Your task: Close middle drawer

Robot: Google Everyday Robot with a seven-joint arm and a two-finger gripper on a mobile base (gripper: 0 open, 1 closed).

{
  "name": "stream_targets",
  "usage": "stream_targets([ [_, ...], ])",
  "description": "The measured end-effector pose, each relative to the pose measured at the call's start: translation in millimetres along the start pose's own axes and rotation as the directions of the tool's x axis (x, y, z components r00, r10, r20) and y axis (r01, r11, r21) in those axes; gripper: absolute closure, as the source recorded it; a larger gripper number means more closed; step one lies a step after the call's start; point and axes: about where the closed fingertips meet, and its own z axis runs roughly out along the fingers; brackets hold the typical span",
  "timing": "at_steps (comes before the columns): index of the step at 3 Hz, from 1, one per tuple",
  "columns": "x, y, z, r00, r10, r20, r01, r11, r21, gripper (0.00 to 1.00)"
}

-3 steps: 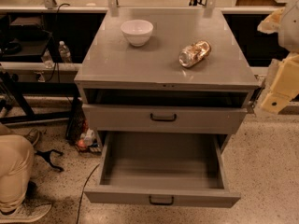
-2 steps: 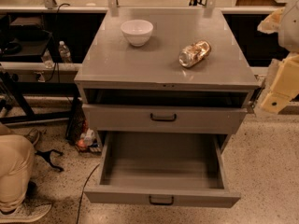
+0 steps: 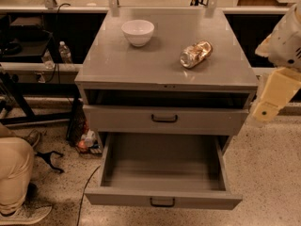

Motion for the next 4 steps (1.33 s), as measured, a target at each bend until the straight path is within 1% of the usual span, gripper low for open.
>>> stream_targets([
  [1, 13.6, 25.5, 42.5, 0.991, 0.132, -0.025, -0.134, 0.9869, -0.09, 0.0],
  [2, 30.4, 57.3, 83.7, 0.963, 0.259, -0.071, -0.268, 0.9479, -0.173, 0.0],
  [3, 45.3, 90.2, 119.6, 0.924, 0.359, -0.132, -0.381, 0.8949, -0.232, 0.0],
  [4, 62.3, 126.3, 156.8, 0.876, 0.439, -0.2, -0.479, 0.8381, -0.26, 0.0],
])
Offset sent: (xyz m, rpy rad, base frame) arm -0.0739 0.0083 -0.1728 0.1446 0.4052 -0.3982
